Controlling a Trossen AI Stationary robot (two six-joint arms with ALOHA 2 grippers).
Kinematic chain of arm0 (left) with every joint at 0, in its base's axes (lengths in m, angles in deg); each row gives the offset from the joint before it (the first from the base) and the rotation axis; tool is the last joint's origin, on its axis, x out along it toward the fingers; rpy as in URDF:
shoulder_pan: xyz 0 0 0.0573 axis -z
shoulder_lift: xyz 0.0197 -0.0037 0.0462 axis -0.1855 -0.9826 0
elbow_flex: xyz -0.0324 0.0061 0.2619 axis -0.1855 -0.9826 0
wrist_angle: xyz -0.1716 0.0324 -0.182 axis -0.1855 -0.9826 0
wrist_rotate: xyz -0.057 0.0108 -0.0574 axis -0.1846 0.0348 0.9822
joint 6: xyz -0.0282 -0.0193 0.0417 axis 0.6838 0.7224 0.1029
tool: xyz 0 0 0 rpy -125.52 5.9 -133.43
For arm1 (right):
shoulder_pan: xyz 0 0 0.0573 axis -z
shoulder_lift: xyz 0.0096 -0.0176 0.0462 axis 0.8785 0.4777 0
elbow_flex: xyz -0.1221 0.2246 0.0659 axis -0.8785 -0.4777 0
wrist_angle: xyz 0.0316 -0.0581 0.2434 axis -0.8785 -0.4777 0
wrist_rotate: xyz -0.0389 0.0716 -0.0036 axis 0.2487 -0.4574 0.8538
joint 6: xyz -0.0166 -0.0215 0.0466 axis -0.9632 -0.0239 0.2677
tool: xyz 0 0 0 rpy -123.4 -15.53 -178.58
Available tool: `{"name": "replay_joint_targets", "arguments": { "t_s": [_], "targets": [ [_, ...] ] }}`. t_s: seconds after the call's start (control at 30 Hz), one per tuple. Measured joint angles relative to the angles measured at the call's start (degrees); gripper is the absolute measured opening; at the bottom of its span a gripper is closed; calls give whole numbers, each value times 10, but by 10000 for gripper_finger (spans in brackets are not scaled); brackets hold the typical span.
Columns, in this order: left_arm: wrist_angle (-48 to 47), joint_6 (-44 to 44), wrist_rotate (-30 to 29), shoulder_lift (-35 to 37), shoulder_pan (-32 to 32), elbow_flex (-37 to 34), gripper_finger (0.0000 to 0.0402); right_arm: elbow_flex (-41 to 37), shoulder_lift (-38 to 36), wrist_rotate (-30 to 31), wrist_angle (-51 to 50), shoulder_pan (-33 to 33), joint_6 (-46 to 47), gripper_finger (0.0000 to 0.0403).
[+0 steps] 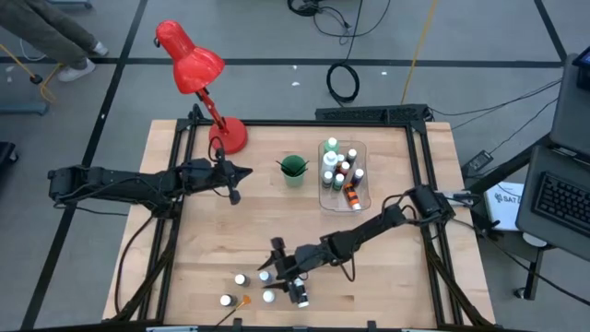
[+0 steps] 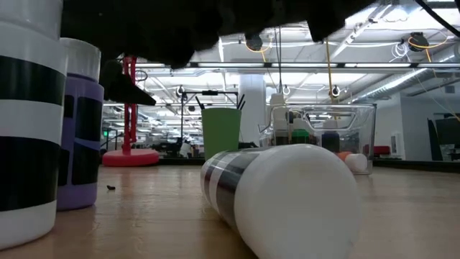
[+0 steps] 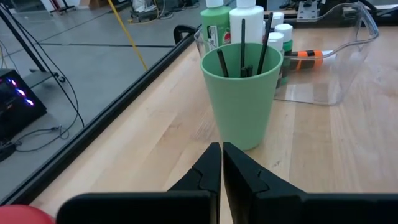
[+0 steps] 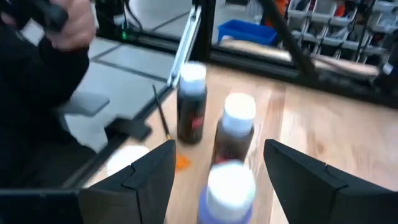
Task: Pick & Place Paint Supplies
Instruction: Put the purple paint bottle into the transparent bin
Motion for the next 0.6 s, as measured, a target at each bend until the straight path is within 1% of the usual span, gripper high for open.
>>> {"name": "replay_joint_targets", "arguments": {
  "t_s": [0.13, 0.2, 0.4, 0.5, 0.6],
  "targets": [
    [4, -1, 0, 0, 0, 0, 19, -17, 1, 17, 24, 8, 0, 236],
    [5, -1, 0, 0, 0, 0, 19, -21, 0, 14, 31, 15, 9, 234],
    [3, -2, 1, 0, 0, 0, 19, -33, -1, -22, 35, 26, 15, 231],
    [-4, -2, 1, 0, 0, 0, 19, -38, -1, -56, 46, 26, 17, 230],
    [-11, -2, 1, 0, 0, 0, 19, -39, -1, -57, 55, 26, 16, 227]
  ]
}}
